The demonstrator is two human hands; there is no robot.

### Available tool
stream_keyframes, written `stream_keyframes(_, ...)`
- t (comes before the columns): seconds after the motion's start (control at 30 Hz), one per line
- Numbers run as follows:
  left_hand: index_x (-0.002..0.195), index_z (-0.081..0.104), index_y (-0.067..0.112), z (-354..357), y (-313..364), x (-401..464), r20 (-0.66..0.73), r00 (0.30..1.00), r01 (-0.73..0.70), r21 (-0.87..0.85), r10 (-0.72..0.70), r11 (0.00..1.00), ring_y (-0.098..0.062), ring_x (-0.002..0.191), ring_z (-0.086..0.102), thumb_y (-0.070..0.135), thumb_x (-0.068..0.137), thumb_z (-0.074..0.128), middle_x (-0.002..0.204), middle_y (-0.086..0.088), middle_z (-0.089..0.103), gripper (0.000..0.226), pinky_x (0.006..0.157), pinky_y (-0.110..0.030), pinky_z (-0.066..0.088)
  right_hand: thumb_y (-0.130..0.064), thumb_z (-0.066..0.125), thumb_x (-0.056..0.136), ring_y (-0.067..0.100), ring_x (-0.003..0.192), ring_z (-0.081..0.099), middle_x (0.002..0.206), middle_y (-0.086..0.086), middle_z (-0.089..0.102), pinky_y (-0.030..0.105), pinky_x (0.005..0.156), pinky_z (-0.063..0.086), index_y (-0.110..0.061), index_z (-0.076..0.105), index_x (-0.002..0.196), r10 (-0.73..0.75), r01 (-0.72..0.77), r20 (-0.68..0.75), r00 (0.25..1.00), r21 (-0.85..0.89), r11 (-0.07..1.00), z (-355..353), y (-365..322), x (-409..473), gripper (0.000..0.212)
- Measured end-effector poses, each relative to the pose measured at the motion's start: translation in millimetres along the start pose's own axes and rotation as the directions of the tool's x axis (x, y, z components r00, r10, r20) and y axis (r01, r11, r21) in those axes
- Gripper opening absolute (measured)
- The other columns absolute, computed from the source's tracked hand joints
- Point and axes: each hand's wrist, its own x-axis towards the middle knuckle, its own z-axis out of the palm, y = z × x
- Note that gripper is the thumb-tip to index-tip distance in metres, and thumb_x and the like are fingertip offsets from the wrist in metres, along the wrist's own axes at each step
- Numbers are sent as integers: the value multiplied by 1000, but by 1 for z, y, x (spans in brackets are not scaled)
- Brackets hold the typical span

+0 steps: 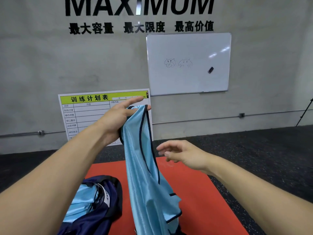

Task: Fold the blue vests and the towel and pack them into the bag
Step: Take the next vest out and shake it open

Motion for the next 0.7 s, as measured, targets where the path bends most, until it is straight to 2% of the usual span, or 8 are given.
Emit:
stream_keyframes(0.1,138,56,30,3,3,-3,40,999,11,23,-12,1000,-16,111,68,4,104,48,122,2,73,44,90,-35,55,-5,54,102,6,79,63,112,-5,71,21,77,50,-25,69,126,-67,78,45,997,-307,949,13,6,7,35)
stream_keyframes(0.17,137,58,31,4,6,-4,59,998,17,37,-19,999,-15,106,69,7,103,51,121,2,74,42,82,-31,58,-10,52,102,8,79,60,108,-6,65,26,81,52,-34,63,133,-50,113,138,989,-502,858,25,15,8,41)
stream_keyframes(0.23,135,59,32,5,10,-7,60,998,13,57,-16,998,-14,102,70,9,102,56,119,2,74,41,73,-25,59,-11,49,101,17,91,60,109,-2,63,35,89,52,-39,54,142,13,159,238,971,-688,708,40,27,9,50)
stream_keyframes(0.3,135,59,31,3,13,-9,46,999,3,55,-6,998,-16,108,70,11,101,58,119,1,74,40,78,-27,58,-7,49,96,26,96,61,109,-1,68,40,85,53,-39,48,144,150,152,308,940,-767,623,55,39,8,58)
stream_keyframes(0.37,136,58,29,-2,15,-11,29,1000,-6,40,5,999,-18,117,68,10,100,58,121,0,74,41,84,-30,58,-5,52,91,29,101,63,113,-1,71,34,77,49,-41,46,143,294,109,319,901,-822,558,63,52,7,63)
stream_keyframes(0.47,137,57,29,-13,18,-17,5,1000,-13,45,13,999,-18,119,67,9,99,58,122,-1,73,43,80,-27,60,-15,51,96,34,108,63,121,6,69,34,77,45,-35,49,138,374,54,255,892,-881,470,62,73,2,47)
stream_keyframes(0.57,135,59,30,-27,19,-22,-32,999,-7,79,10,997,-18,118,68,13,90,66,122,0,73,49,80,-28,60,-22,54,97,37,104,62,115,13,68,38,82,49,-20,59,116,357,-10,190,914,-872,489,50,89,-1,20)
stream_keyframes(0.7,134,60,31,-45,14,-25,-87,996,18,133,-6,991,-18,115,69,11,96,63,119,0,74,43,82,-29,59,-30,68,91,22,97,59,117,3,69,31,86,47,-24,62,120,294,-68,171,940,-753,654,33,90,-6,30)
